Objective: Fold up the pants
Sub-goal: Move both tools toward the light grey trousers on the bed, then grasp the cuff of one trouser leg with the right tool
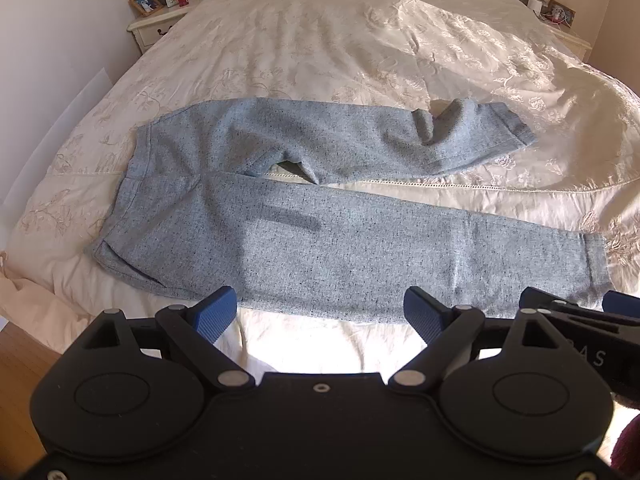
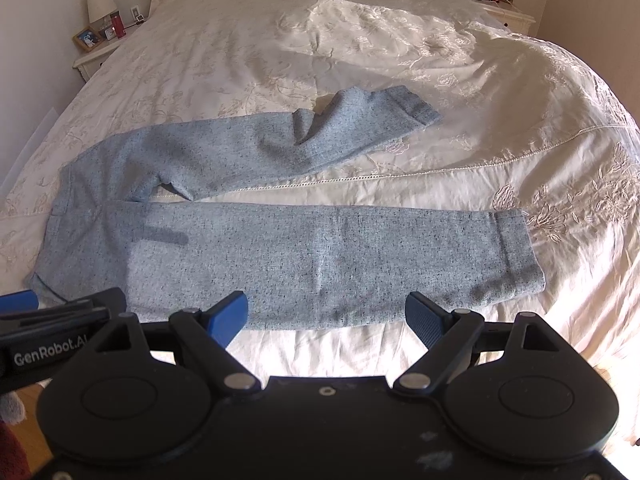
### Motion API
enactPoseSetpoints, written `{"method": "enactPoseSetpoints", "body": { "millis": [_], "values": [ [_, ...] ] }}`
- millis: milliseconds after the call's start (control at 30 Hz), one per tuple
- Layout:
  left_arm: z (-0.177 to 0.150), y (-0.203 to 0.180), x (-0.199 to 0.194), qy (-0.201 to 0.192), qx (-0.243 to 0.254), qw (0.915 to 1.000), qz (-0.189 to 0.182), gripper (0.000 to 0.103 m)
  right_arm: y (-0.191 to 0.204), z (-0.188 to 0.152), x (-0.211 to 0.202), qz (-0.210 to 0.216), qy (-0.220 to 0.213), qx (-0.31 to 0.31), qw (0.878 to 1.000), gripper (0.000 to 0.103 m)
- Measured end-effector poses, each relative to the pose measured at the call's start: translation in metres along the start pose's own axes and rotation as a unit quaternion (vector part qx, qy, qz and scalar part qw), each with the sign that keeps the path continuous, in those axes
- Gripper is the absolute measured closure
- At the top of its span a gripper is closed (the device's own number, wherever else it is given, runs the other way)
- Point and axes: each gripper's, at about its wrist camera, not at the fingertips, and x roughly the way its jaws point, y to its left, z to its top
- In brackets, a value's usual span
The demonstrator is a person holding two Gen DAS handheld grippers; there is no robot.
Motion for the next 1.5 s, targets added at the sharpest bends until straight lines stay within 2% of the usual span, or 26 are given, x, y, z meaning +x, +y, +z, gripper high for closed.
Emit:
{"method": "enactPoseSetpoints", "body": {
  "millis": [433,967,1233,1500],
  "values": [
    [0.000,-0.006,-0.003,0.004,0.009,0.9999,0.010,0.013,-0.007,-0.001,0.001,0.007,0.006,0.016,1.000,0.013],
    [0.005,-0.002,0.015,0.035,0.010,0.9993,0.011,0.017,-0.003,0.001,0.016,0.009,0.029,0.014,0.999,0.016],
    [0.024,0.007,0.046,0.057,0.026,0.9980,0.004,0.018,0.009,0.016,0.046,-0.005,0.061,0.019,0.998,0.016],
    [0.066,0.024,0.091,0.067,0.040,0.9968,-0.014,0.024,0.014,0.055,0.078,-0.033,0.055,0.042,0.997,0.016]
  ]
}}
